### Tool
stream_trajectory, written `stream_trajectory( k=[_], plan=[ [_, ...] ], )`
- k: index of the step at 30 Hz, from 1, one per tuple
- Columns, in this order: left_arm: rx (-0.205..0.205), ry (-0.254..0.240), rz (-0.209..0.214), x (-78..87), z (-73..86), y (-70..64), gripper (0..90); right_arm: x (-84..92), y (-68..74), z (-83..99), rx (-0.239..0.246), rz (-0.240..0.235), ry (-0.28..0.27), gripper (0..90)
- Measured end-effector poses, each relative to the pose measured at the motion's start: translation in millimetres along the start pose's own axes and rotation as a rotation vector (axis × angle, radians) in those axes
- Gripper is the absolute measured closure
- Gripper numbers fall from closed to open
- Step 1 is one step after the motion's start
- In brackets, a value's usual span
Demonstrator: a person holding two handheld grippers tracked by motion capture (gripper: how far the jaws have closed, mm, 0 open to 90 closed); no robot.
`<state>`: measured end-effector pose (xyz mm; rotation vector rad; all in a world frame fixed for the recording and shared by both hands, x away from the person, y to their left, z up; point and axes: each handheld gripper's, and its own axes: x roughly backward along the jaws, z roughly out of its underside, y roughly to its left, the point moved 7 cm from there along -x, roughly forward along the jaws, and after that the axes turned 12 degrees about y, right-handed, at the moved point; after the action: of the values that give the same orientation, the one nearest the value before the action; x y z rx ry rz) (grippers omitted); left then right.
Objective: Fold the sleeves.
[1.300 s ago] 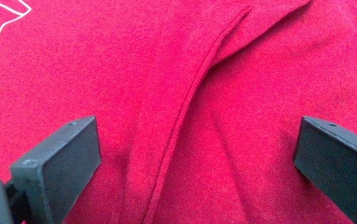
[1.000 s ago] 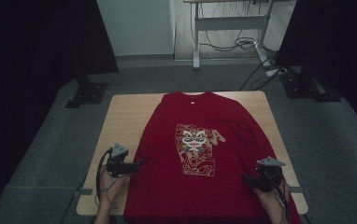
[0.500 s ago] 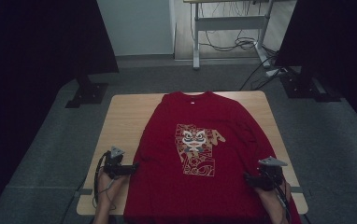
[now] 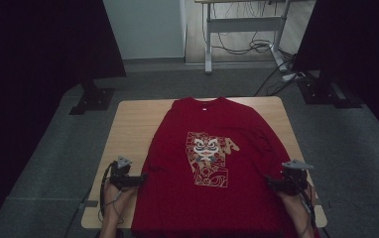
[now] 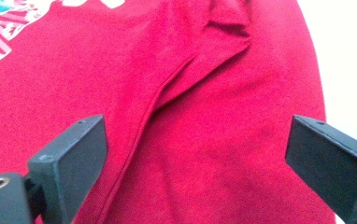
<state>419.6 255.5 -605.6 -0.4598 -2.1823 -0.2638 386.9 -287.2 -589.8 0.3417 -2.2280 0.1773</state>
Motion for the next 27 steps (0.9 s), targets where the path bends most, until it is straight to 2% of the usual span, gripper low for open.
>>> stream_trajectory(
  k=[3, 4, 6, 8, 9, 11, 12, 17, 18, 24, 25, 26, 27],
  plan=[
    [0.002, 0.000, 0.000, 0.2, 0.3, 0.0, 10.7, -0.1, -3.9, -3.0, -0.008, 0.003, 0.000, 6.0],
    [0.002, 0.000, 0.000, 0.2, 0.3, 0.0, 10.7, 1.6, -12.9, -10.1, -0.022, 0.015, 0.000, 6.0],
    [0.002, 0.000, 0.000, 0.2, 0.3, 0.0, 10.7, 2.3, -17.5, -13.5, -0.032, 0.017, -0.004, 6.0],
    [0.002, 0.000, 0.000, 0.2, 0.3, 0.0, 10.7, 2.3, -17.5, -13.5, -0.032, 0.017, -0.004, 5.7],
    [0.002, 0.000, 0.000, 0.2, 0.3, 0.0, 10.7, -0.8, -28.5, -17.5, -0.059, 0.033, -0.004, 5.7],
    [0.002, 0.000, 0.000, 0.2, 0.3, 0.0, 10.7, -0.8, -28.5, -17.5, -0.059, 0.033, -0.004, 5.9],
    [0.002, 0.000, 0.000, 0.2, 0.3, 0.0, 10.7, -9.2, -39.9, -19.9, -0.083, 0.044, 0.004, 6.7],
    [0.002, 0.000, 0.000, 0.2, 0.2, 0.1, 10.7, -18.2, -51.9, -23.6, -0.102, 0.063, 0.012, 9.5],
    [0.002, 0.000, 0.000, 0.2, 0.2, 0.1, 10.7, -23.4, -58.2, -25.5, -0.115, 0.070, 0.021, 12.6],
    [0.002, 0.000, -0.001, 0.1, 0.2, 0.1, 10.6, -25.0, -59.9, -25.7, -0.118, 0.074, 0.024, 13.8],
    [0.002, 0.000, -0.001, 0.1, 0.2, 0.1, 10.6, -32.2, -63.0, -24.2, -0.133, 0.093, 0.039, 13.8],
    [0.003, 0.000, -0.001, 0.1, 0.1, 0.1, 10.6, -32.2, -63.0, -24.2, -0.133, 0.093, 0.039, 22.9],
    [0.003, 0.000, -0.001, 0.0, 0.1, 0.1, 10.7, -37.5, -63.0, -19.8, -0.133, 0.094, 0.064, 29.6]
  ],
)
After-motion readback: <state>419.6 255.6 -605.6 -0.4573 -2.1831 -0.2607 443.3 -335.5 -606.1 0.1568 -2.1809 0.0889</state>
